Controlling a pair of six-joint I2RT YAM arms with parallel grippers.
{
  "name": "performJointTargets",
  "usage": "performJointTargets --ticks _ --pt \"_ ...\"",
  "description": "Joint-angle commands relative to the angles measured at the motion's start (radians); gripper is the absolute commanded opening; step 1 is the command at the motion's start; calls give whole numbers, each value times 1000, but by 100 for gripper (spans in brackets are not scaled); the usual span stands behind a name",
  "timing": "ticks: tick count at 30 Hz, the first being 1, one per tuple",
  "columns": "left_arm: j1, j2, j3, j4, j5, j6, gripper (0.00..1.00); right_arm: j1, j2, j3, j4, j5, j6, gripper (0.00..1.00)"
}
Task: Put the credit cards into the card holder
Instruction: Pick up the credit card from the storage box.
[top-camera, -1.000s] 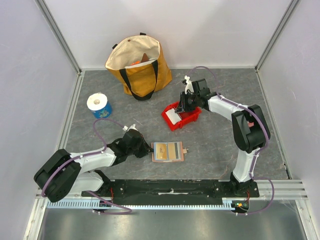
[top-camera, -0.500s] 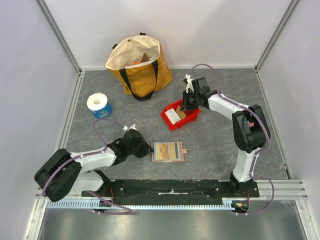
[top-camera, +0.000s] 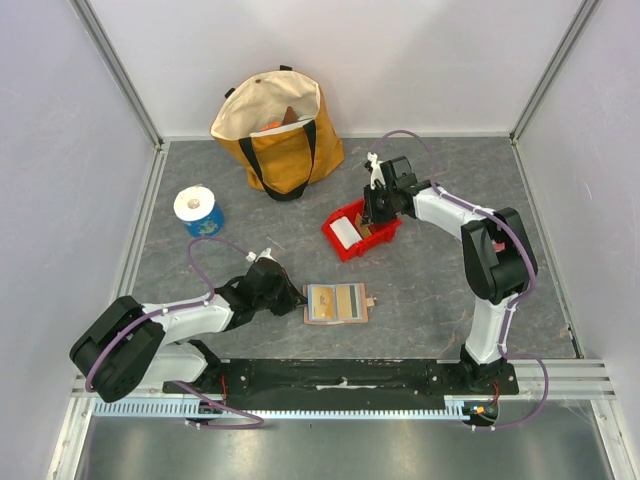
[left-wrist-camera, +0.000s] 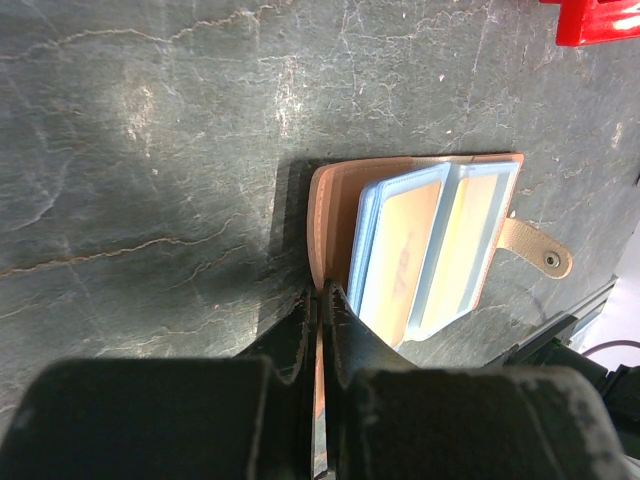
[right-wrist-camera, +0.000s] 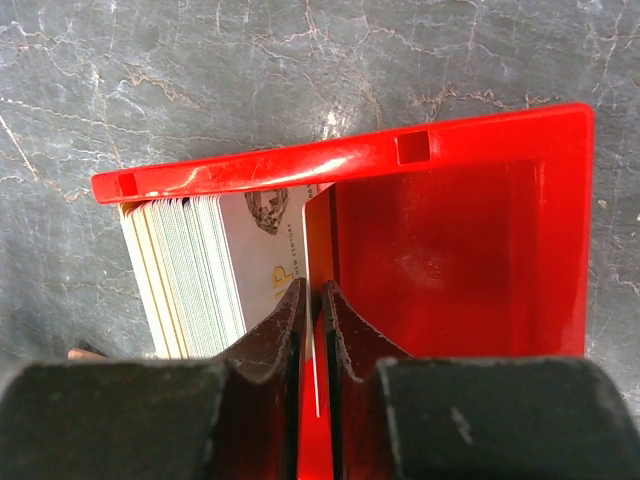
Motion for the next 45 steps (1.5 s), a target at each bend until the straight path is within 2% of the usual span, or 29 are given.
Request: performJointTargets --ticks 1,5,11,28,34,38,45 --pt "4 -9 0 24 4 33 2 13 16 56 -22 32 -26 17" --pt "6 -12 -3 24 7 33 2 19 23 90 -47 53 -35 15" --pt "8 -16 -3 24 10 33 2 20 5 124 -67 91 -39 0" --pt "6 -33 -11 23 16 25 2 29 -345 79 -140 234 -53 0" --pt "8 -44 -14 18 16 29 2 66 -545 -101 -267 367 -18 0" --pt "8 -48 -9 13 19 35 2 112 -645 -252 -323 437 68 0" --pt "8 -51 -8 12 22 38 2 204 -696 -506 -167 475 247 0"
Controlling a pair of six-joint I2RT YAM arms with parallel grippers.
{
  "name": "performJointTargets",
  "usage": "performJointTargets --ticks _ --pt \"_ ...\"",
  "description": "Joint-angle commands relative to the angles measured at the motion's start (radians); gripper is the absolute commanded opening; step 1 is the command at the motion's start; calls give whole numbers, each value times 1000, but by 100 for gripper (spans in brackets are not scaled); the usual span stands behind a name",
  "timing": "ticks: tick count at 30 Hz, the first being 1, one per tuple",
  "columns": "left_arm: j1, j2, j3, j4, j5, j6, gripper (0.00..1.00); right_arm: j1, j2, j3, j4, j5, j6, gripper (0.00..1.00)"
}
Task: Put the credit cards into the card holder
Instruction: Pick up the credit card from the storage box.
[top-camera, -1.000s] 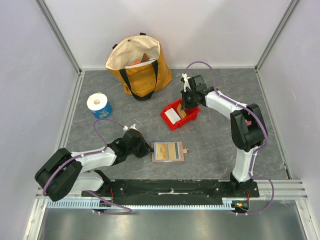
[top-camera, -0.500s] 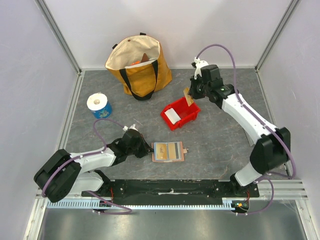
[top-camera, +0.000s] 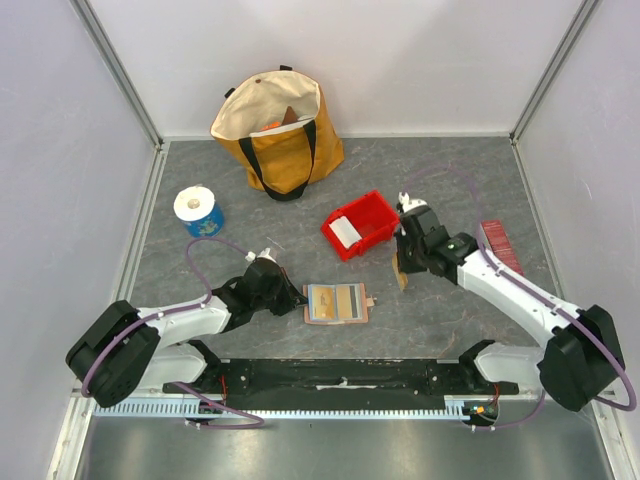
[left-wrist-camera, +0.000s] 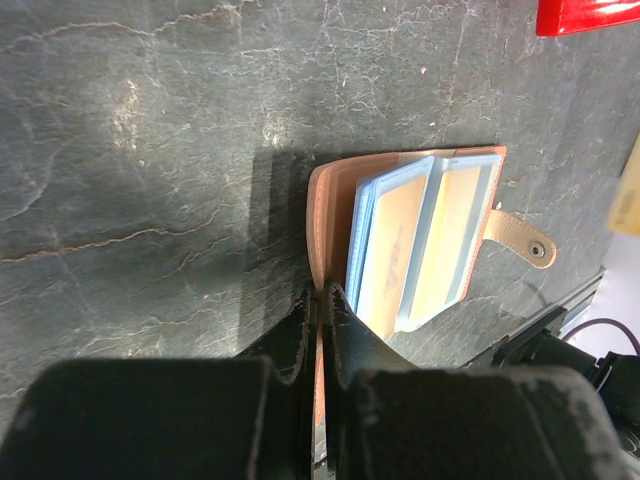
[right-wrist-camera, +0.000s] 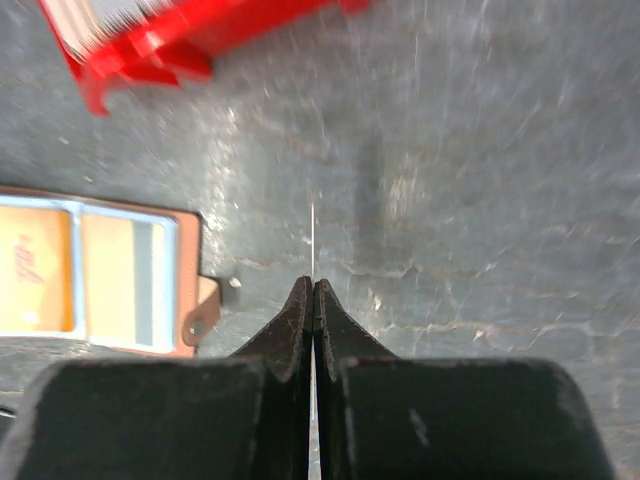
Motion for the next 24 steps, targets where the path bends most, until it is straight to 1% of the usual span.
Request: performJointTargets --ticks 1,5,9,11,18,22,24 --pt "6 -16 0 15 7 38 2 56 -1 -109 120 69 139 0" --pt "6 -8 2 17 13 39 2 117 84 -146 203 138 176 0" --pt "4 -9 2 18 10 39 2 127 107 -183 251 171 193 0" --pt "6 -8 2 18 12 38 2 127 104 -200 256 178 194 2" --pt "6 3 -1 28 12 36 2 127 104 -231 254 108 184 12" --pt "6 4 -1 31 13 35 2 127 96 -232 256 96 179 12" --pt "6 4 -1 31 13 35 2 127 90 -228 252 100 178 6"
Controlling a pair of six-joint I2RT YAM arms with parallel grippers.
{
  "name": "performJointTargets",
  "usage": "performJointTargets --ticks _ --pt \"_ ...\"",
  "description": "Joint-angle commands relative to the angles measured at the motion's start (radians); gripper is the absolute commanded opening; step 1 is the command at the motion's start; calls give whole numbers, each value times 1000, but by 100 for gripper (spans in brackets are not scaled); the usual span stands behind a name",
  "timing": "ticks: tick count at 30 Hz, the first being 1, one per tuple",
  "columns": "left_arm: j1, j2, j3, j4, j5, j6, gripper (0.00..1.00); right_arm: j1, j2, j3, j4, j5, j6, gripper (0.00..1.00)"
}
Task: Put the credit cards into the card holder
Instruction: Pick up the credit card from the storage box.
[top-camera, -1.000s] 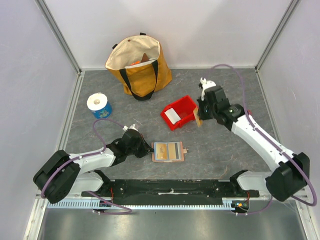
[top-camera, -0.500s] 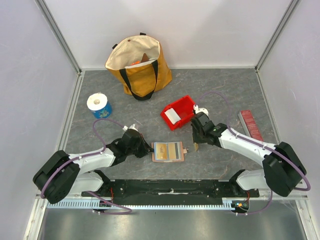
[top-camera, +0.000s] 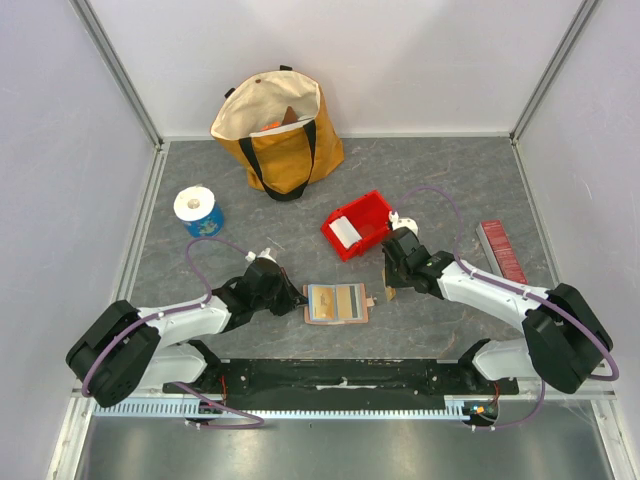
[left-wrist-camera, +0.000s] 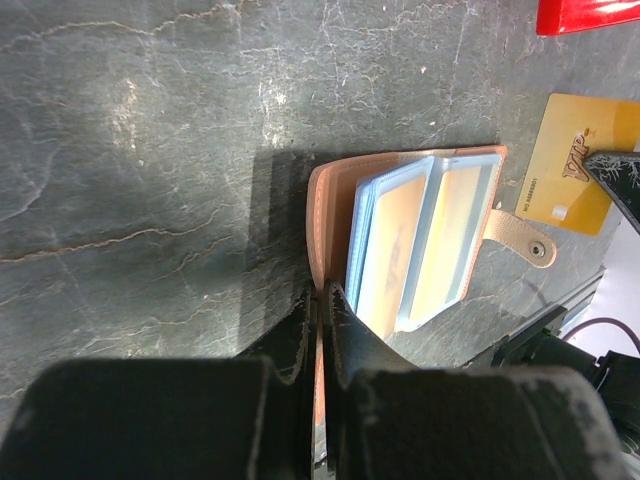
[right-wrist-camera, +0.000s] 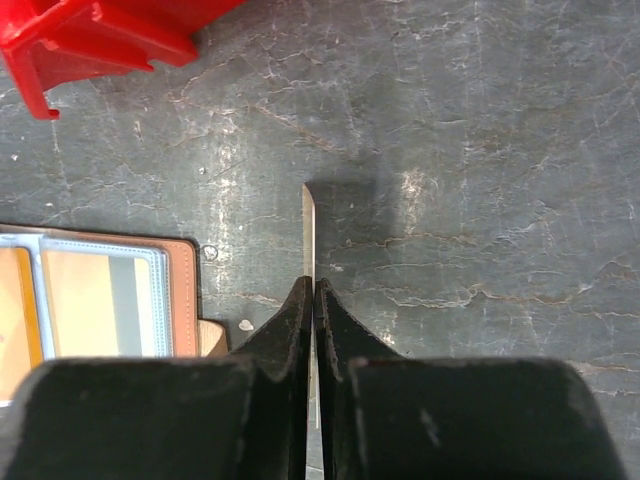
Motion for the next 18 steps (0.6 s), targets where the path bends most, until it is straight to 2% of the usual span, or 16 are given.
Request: performJointTargets --ticks 1,4,9,18 --pt "4 3 -1 30 10 34 2 2 -13 -7 -6 -10 4 3" --pt "6 4 -4 30 10 34 2 2 -30 3 -12 -30 0 0" --pt "6 9 -4 37 16 34 2 2 -37 2 -24 -37 -3 8" --pt "6 12 -13 49 19 30 2 3 -11 -3 -27 -48 -8 11"
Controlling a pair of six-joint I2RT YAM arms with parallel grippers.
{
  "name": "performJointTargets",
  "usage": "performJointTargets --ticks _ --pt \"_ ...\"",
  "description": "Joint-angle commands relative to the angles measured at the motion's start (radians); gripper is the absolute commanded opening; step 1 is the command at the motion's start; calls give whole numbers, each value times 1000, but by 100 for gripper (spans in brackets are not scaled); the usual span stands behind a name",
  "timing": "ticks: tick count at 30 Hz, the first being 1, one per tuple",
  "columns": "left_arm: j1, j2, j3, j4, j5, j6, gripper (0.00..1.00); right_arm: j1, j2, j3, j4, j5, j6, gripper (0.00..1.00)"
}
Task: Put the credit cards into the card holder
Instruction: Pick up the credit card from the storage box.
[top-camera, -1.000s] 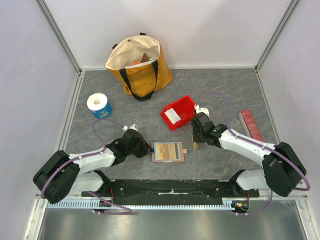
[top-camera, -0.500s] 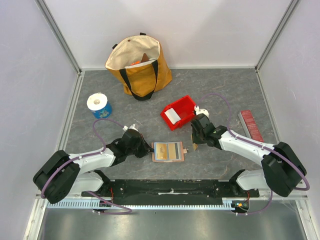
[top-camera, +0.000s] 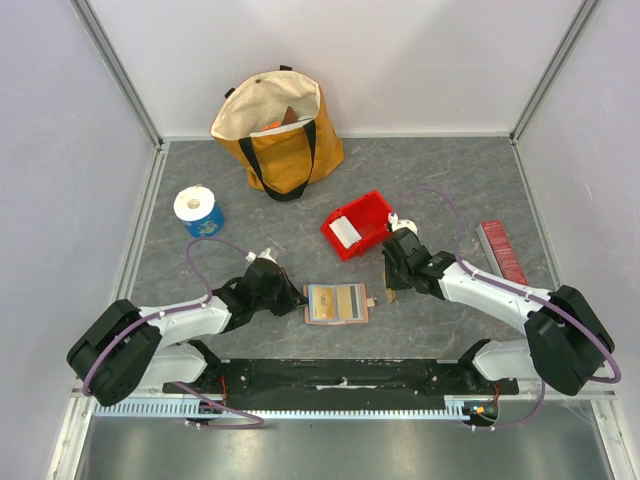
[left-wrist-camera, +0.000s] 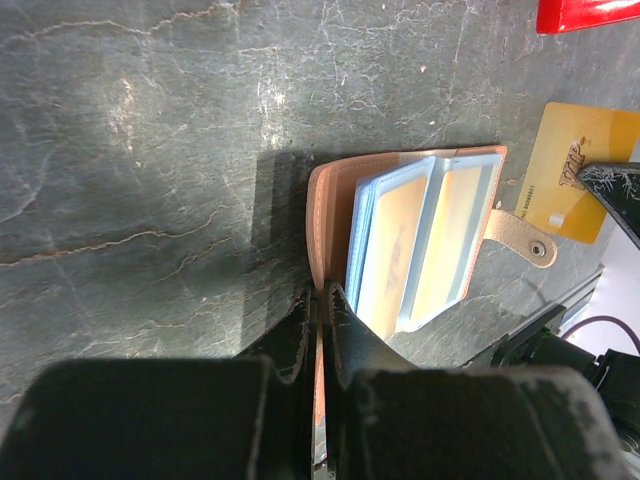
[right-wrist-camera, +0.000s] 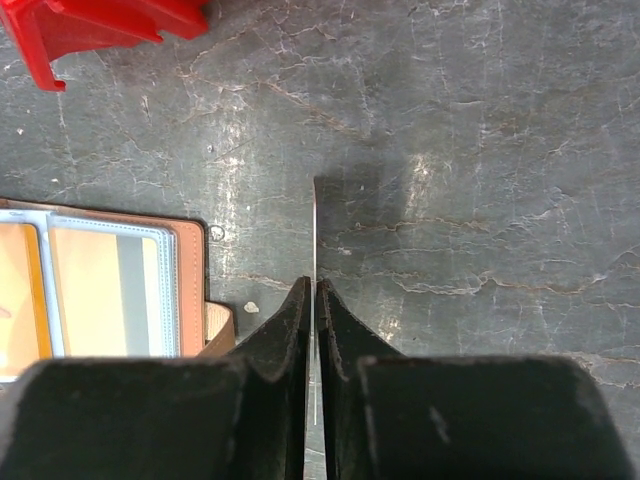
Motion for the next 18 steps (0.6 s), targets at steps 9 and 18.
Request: performJointTargets --ticks 9,18 --pt "6 6 -5 35 18 30 2 3 6 3 -7 -23 -9 0" --pt "6 -3 -13 35 21 28 2 12 -204 57 -41 -93 73 0"
